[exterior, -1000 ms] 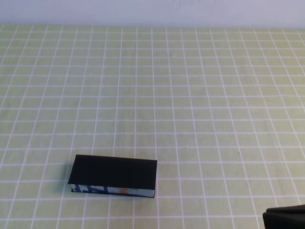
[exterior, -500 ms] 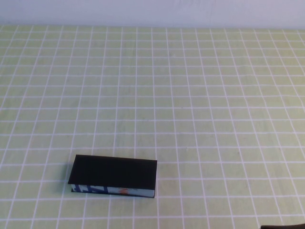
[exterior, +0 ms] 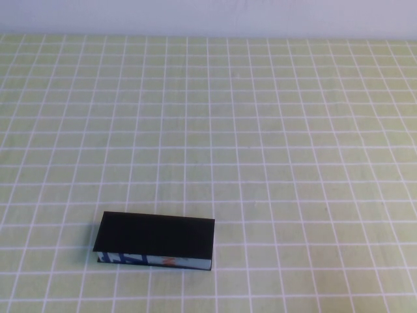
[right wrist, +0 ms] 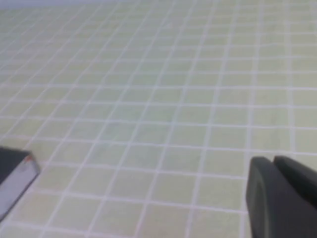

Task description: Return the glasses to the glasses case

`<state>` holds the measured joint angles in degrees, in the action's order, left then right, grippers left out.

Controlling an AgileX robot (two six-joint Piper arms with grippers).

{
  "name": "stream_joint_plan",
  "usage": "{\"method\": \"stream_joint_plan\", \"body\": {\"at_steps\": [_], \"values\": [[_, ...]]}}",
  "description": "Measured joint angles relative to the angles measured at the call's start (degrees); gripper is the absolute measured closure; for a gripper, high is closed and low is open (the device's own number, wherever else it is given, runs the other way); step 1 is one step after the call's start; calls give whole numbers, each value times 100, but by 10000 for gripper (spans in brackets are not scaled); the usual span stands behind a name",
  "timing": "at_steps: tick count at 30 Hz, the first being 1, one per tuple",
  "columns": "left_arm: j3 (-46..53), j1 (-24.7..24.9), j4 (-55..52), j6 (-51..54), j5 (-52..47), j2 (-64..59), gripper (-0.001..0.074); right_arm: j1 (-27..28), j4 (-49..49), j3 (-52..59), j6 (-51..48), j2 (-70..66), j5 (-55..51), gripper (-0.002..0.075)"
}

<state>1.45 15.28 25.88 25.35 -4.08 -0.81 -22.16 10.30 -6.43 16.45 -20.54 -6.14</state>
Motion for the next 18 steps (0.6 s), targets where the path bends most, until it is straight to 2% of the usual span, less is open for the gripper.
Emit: {"method": "stream_joint_plan", "body": {"at_steps": [4, 7, 10, 18], "values": [[0, 0, 0, 0, 0, 0, 739, 1270, 33, 696, 21, 884, 522, 737], [0, 0, 0, -12, 0, 0, 739, 1809, -24, 790, 35, 1504, 516, 737], [0, 0, 0, -12, 0, 0, 739, 1989, -47, 795, 35, 1974, 428, 737], [4, 0, 0, -12, 0, 0, 739, 1979, -105, 795, 35, 2103, -15, 737]]}}
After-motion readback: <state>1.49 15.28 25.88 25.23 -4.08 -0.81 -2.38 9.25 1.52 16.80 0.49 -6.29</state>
